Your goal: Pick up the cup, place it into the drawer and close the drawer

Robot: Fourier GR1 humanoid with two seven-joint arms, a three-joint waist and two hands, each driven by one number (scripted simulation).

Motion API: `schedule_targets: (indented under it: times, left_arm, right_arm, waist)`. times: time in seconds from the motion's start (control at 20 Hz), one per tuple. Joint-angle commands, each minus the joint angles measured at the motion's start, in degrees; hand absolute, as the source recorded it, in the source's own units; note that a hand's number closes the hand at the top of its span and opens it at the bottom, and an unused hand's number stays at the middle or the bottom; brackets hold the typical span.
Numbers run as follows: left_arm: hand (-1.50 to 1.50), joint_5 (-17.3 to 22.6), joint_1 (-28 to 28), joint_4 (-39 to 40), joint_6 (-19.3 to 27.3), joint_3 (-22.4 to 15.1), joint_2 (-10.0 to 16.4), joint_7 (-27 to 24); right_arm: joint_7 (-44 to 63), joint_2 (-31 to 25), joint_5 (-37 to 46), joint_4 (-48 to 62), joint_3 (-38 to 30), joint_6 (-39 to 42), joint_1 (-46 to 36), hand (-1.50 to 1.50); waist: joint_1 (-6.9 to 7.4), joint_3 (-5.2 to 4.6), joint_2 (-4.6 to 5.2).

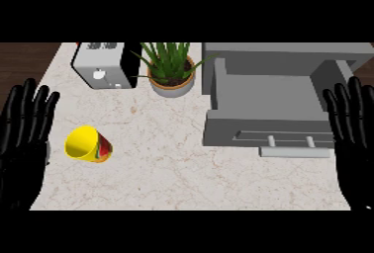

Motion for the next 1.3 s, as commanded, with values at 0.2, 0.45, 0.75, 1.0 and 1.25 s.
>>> schedule_targets:
  times: [0.2,0.45,0.75,1.0,1.25]
  left_arm:
    - [-1.5,23.31,-0.79,4.06,-23.95,3.85,11.03,-5.69]
    - [-1.5,42.04,0.74,16.39,-32.22,10.77,17.5,2.45]
    - [-1.5,44.18,-8.1,37.73,-43.91,15.37,23.65,-1.07]
    - [-1.5,32.79,-12.75,51.84,-48.3,15.35,22.77,-7.1]
    - [-1.5,21.37,-17.62,64.36,-50.12,16.35,22.16,-16.47]
  right_arm:
    - [-0.95,-0.46,1.11,0.52,-0.19,0.13,-0.67,-1.5]
    - [4.84,-3.21,-0.89,2.87,2.26,4.83,-0.75,-1.5]
    - [6.57,-3.76,-2.59,4.92,0.96,6.36,-3.62,-1.5]
    - [3.02,-6.31,-5.94,15.39,-5.21,9.24,-11.02,-1.5]
    - [3.4,-4.99,-3.62,12.0,-3.49,8.16,-10.09,-1.5]
  waist:
    - [-1.2,0.13,-0.02]
    - [-0.8,0.24,0.22]
    - [-1.49,0.36,-0.01]
    - [-1.4,0.36,0.1]
    - [-1.71,0.34,0.05]
